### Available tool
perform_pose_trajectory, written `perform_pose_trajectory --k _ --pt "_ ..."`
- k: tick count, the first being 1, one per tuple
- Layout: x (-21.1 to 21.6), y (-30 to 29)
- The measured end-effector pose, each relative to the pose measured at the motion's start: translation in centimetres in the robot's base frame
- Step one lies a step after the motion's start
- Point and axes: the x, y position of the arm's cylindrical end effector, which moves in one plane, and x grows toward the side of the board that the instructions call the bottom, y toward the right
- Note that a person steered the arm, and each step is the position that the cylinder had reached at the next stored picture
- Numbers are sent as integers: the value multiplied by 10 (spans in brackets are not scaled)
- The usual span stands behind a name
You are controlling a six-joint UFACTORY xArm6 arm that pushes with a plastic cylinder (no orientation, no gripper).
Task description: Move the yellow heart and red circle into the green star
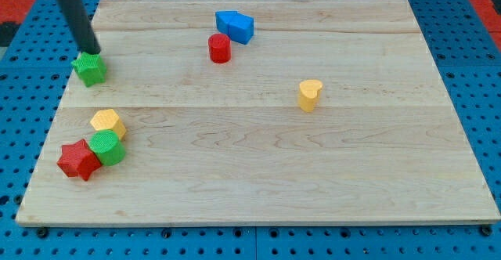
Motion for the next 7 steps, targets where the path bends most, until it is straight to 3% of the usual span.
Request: perform_pose_trajectory --k 1,3,4,6,7 --pt "51 26" --pt "78 73" --pt "58 184" --pt "132 371" --pt "70 399"
